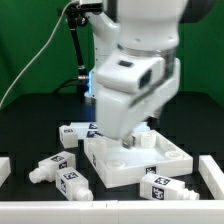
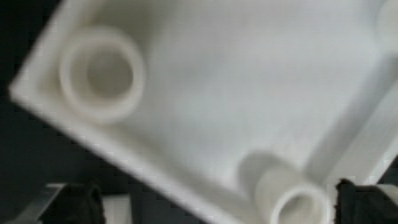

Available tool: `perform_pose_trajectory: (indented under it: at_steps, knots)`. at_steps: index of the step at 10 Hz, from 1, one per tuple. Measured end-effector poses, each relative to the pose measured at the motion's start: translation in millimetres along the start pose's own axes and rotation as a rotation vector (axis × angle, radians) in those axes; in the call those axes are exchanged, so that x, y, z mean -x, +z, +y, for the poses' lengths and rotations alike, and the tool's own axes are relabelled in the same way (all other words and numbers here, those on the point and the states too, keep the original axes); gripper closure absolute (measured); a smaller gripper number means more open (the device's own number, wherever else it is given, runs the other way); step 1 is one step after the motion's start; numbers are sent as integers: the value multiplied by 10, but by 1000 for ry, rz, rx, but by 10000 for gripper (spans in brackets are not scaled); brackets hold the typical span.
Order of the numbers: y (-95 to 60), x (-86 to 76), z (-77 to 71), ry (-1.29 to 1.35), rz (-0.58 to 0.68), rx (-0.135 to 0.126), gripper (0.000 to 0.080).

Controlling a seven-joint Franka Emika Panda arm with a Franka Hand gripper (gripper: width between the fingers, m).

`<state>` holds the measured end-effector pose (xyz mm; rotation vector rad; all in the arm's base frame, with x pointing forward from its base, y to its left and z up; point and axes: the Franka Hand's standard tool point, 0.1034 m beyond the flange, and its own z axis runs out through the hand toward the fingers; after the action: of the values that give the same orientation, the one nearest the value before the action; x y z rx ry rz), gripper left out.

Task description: Assemble one leg

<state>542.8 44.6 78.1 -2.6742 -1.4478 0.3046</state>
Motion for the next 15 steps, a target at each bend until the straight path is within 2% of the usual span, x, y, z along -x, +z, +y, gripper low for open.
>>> perform_pose_trajectory:
  at_steps: [1, 3, 5, 7, 8, 9, 10, 11, 12, 15]
  knots:
    - [41, 272, -29, 8, -10, -20, 150]
    - [133, 546, 32, 11, -6, -34, 150]
    - [125, 502, 17, 7, -6, -32, 150]
    - [129, 566, 32, 25, 14, -31, 150]
    - [139, 819, 44, 95, 47, -25, 150]
    - [167, 1094, 21, 176, 67, 1, 150]
    - [222, 1332, -31, 322, 96, -1, 150]
    - [268, 1471, -43, 353, 88, 4, 150]
    - [290, 1559, -9, 374, 96, 17, 150]
    - [304, 1517, -42, 364, 82, 8, 150]
